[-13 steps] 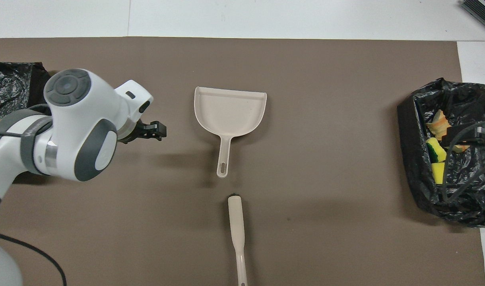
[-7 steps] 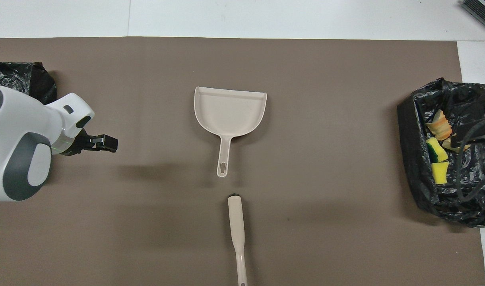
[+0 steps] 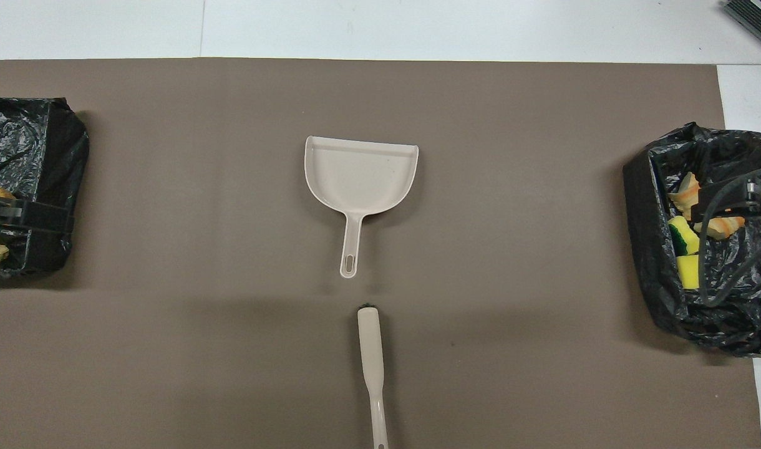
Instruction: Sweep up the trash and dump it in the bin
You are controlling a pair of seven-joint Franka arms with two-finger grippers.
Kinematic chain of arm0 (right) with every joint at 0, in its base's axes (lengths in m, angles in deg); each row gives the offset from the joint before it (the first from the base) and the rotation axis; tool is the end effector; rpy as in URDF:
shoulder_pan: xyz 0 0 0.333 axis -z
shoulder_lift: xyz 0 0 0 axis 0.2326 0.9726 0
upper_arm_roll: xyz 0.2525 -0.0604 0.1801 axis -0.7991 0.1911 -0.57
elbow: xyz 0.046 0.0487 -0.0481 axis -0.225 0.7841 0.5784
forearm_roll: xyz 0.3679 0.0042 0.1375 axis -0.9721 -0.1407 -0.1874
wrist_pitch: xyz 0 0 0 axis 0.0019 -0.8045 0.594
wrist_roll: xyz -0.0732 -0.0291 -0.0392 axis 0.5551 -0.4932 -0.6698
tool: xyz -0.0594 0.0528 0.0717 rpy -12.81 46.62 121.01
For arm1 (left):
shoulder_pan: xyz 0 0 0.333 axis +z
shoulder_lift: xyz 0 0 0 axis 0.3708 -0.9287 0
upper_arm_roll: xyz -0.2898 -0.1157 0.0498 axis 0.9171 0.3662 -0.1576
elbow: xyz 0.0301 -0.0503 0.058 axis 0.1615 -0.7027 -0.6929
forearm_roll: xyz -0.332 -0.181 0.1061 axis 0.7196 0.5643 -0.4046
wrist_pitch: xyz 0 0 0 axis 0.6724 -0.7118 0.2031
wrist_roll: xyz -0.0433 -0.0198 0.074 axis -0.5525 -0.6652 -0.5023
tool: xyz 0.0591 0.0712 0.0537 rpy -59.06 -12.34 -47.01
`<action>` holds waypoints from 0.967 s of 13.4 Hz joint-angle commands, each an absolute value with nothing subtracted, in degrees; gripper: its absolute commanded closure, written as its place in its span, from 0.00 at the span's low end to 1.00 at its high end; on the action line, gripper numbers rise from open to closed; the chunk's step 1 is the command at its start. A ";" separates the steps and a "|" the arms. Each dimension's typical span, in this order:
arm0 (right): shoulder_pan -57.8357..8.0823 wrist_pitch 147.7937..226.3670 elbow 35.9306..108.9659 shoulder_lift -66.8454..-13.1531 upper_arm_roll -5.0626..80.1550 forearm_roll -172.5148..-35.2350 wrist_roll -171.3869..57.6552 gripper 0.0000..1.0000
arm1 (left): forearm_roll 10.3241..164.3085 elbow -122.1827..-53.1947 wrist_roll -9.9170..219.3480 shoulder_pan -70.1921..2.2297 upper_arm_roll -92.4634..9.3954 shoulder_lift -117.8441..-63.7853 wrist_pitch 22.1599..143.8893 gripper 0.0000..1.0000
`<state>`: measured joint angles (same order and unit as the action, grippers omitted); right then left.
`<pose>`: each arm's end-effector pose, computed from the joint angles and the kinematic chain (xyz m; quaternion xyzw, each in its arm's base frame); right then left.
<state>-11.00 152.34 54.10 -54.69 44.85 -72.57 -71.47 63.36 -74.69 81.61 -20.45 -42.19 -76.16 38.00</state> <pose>0.5436 -0.0257 0.6475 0.9964 -0.0797 -0.0276 0.0072 0.5330 -0.0131 0.6234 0.9970 -0.0755 0.0165 0.0084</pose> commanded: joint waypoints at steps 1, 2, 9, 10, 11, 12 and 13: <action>-13.27 152.01 52.81 -54.02 46.50 -71.70 -71.90 0.00 | 63.15 -67.11 80.05 -19.92 -42.36 -79.69 32.72 0.00; -13.28 152.10 52.81 -54.02 46.59 -71.88 -71.90 0.00 | 63.32 -64.04 79.96 -19.92 -42.36 -81.61 30.01 0.00; -12.75 156.39 57.45 -56.04 46.50 -72.40 -72.25 0.00 | 63.06 -61.63 78.90 -20.09 -42.37 -83.13 29.45 0.00; -12.66 157.19 57.55 -55.61 46.50 -72.58 -72.25 0.00 | 63.15 -61.81 79.25 -19.92 -42.28 -82.95 29.89 0.00; -12.66 157.46 57.29 -55.34 46.50 -72.67 -72.33 0.00 | 63.06 -61.72 79.17 -19.92 -42.28 -82.86 30.24 0.00; -12.66 157.98 57.29 -55.34 46.50 -72.58 -72.34 0.00 | 63.23 -61.90 79.34 -20.35 -42.19 -82.52 30.16 0.00; -12.66 157.81 57.46 -55.43 46.50 -72.58 -72.42 0.00 | 63.23 -62.07 79.34 -20.62 -42.19 -82.34 29.72 0.00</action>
<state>-12.57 156.64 56.24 -54.69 46.23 -72.57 -71.47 63.36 -62.82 79.85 -20.47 -42.38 -82.64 31.19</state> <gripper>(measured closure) 0.000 0.000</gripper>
